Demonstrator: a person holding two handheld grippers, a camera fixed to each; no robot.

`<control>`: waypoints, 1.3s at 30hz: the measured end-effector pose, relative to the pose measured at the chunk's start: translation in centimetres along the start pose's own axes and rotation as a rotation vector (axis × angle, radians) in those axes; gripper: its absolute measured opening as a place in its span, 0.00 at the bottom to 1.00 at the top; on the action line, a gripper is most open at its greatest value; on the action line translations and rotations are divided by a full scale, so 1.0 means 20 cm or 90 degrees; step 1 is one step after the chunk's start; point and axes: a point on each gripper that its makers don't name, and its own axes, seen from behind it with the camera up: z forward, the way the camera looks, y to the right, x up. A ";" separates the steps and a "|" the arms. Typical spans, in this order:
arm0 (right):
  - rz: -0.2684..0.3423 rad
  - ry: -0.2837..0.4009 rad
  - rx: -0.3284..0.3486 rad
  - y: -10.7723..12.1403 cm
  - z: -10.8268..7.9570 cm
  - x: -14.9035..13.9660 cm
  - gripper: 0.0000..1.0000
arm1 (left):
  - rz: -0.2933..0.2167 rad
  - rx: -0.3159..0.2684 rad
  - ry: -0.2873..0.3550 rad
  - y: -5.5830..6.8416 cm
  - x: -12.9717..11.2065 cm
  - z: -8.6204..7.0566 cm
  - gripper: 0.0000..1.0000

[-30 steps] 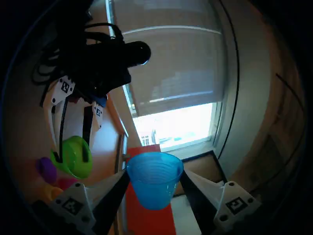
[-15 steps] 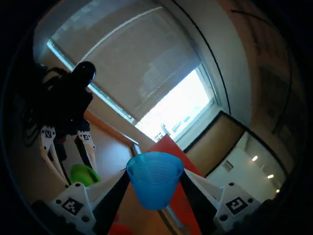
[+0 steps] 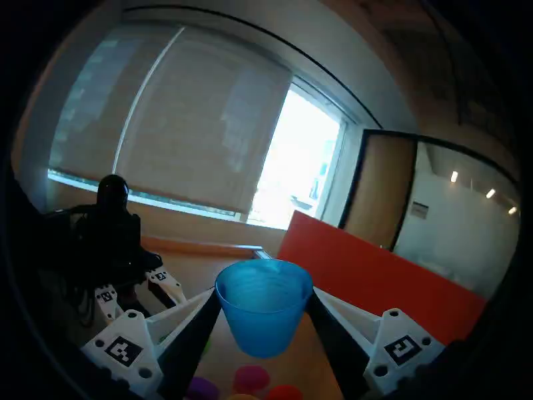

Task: Pour water

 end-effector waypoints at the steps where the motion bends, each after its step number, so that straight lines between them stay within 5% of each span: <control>1: 0.016 -0.002 0.001 0.00 0.00 0.00 0.90 | 0.000 0.001 0.000 0.00 0.00 0.00 0.87; 11: 0.104 -0.002 0.001 0.02 -0.02 -0.02 0.90 | 0.004 0.010 -0.008 -0.03 -0.01 0.00 0.87; 24: 0.122 -0.025 -0.027 0.09 -0.10 -0.13 0.90 | 0.009 0.030 -0.043 -0.09 -0.08 -0.03 0.87; 39: 0.148 -0.095 -0.022 0.08 -0.23 -0.44 0.90 | 0.006 0.062 -0.127 -0.21 -0.29 -0.03 0.87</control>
